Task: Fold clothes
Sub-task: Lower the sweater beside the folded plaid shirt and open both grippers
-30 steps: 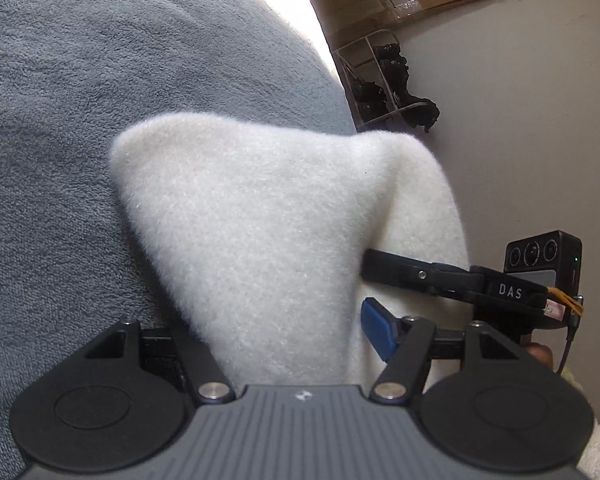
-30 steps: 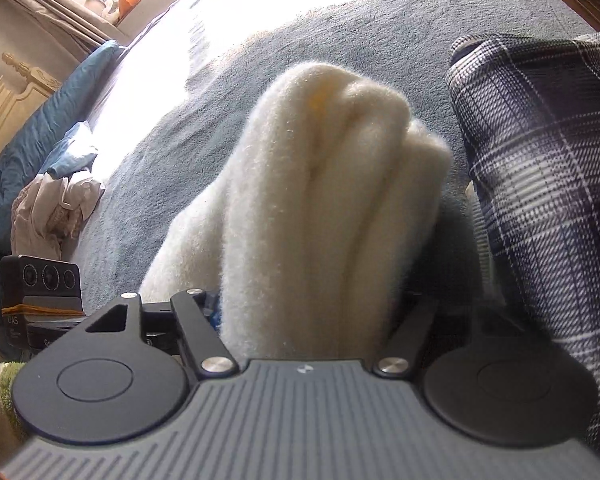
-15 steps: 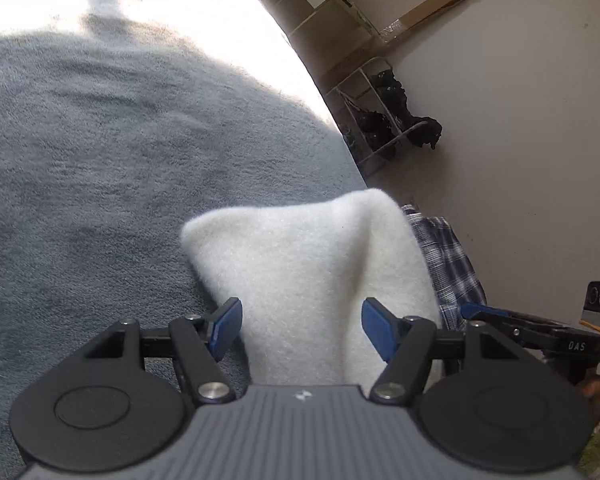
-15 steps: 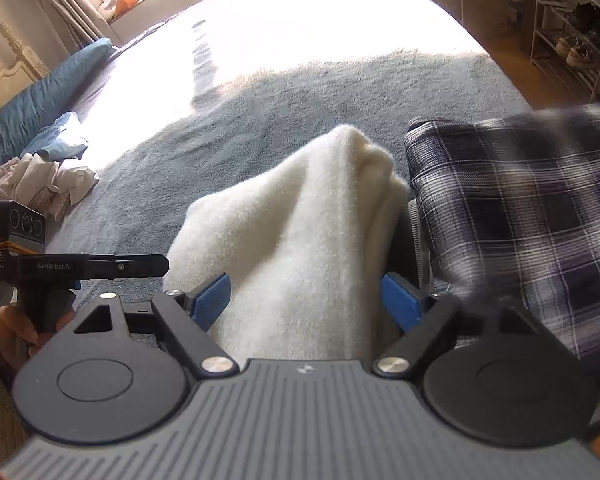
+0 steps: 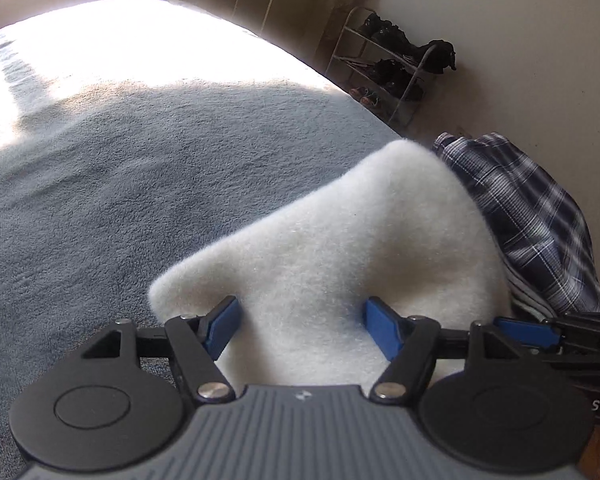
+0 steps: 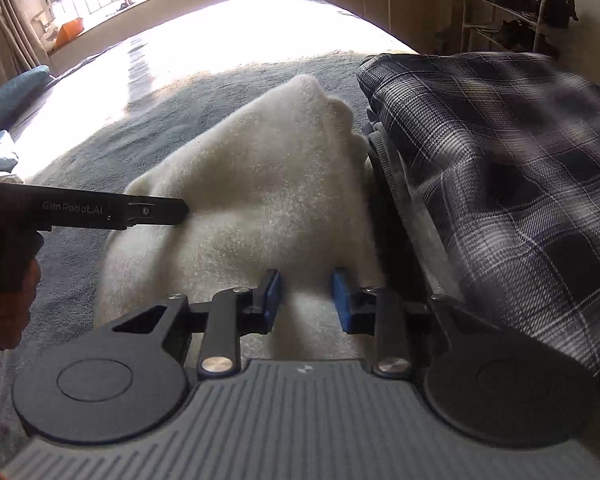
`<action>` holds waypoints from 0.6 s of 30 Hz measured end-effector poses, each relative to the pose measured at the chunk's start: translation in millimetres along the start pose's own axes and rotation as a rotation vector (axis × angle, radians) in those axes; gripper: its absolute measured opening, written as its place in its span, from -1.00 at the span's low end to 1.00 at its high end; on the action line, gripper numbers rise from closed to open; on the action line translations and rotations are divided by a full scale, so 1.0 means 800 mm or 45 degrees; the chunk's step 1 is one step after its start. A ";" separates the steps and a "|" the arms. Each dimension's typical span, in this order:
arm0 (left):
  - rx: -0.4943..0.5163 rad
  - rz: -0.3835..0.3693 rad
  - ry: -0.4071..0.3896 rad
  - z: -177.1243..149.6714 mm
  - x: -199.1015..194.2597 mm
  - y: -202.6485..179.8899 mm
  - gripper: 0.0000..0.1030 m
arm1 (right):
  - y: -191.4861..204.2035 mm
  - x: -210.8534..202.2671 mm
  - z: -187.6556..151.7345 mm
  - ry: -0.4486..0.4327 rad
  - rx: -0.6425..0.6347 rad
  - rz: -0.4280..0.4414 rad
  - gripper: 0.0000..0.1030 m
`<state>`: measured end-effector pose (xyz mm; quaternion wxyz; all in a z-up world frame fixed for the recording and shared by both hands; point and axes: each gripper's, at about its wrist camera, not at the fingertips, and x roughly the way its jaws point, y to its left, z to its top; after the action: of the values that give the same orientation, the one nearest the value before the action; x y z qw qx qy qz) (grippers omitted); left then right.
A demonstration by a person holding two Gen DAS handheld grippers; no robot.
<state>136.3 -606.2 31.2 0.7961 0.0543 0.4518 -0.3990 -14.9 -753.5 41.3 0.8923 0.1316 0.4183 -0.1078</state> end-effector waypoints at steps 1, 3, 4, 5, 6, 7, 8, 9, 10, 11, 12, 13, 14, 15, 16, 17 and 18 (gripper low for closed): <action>0.003 0.007 0.002 0.001 -0.002 -0.002 0.37 | 0.004 -0.002 0.004 0.014 -0.039 -0.015 -0.47; -0.001 0.012 0.006 0.006 -0.005 -0.004 0.37 | 0.014 -0.011 0.014 0.033 -0.089 -0.039 -0.52; -0.002 0.014 0.007 0.008 -0.007 -0.005 0.37 | 0.019 -0.019 0.024 0.010 -0.120 -0.042 -0.60; 0.003 0.016 0.004 0.010 -0.007 -0.007 0.37 | 0.025 -0.028 0.035 -0.038 -0.152 -0.042 -0.60; 0.008 0.017 0.000 0.013 -0.008 -0.009 0.37 | 0.030 -0.036 0.046 -0.084 -0.184 -0.045 -0.60; 0.013 0.020 -0.003 0.015 -0.009 -0.012 0.37 | 0.035 -0.037 0.058 -0.119 -0.211 -0.058 -0.60; 0.016 0.029 0.000 0.018 -0.008 -0.014 0.37 | 0.038 -0.033 0.068 -0.134 -0.231 -0.069 -0.60; 0.011 0.036 0.004 0.020 -0.008 -0.017 0.37 | 0.037 -0.023 0.075 -0.127 -0.244 -0.081 -0.61; 0.001 0.039 0.006 0.021 -0.007 -0.018 0.37 | 0.035 -0.005 0.077 -0.096 -0.263 -0.114 -0.63; -0.009 0.036 0.004 0.022 -0.007 -0.019 0.37 | 0.031 0.016 0.072 -0.046 -0.293 -0.163 -0.68; -0.018 0.033 0.003 0.023 -0.008 -0.019 0.38 | 0.025 0.034 0.065 -0.009 -0.302 -0.183 -0.68; -0.025 0.029 0.000 0.023 -0.008 -0.019 0.38 | 0.017 0.043 0.059 0.005 -0.268 -0.189 -0.68; -0.026 0.025 0.000 0.024 -0.009 -0.020 0.38 | 0.012 0.042 0.060 0.007 -0.229 -0.183 -0.68; -0.027 0.020 0.000 0.024 -0.010 -0.020 0.38 | 0.010 0.037 0.066 0.015 -0.206 -0.173 -0.68; -0.024 0.015 -0.001 0.024 -0.010 -0.020 0.38 | 0.012 0.029 0.076 -0.007 -0.190 -0.163 -0.73; -0.014 0.015 -0.002 0.024 -0.012 -0.020 0.38 | 0.015 0.021 0.085 -0.029 -0.174 -0.153 -0.76; -0.004 0.015 -0.003 0.024 -0.013 -0.020 0.38 | 0.017 0.013 0.094 -0.055 -0.160 -0.142 -0.76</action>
<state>135.3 -619.6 54.5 0.7991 0.0551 0.4510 -0.3936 49.8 -766.1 81.5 0.9001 0.0495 0.4117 -0.1338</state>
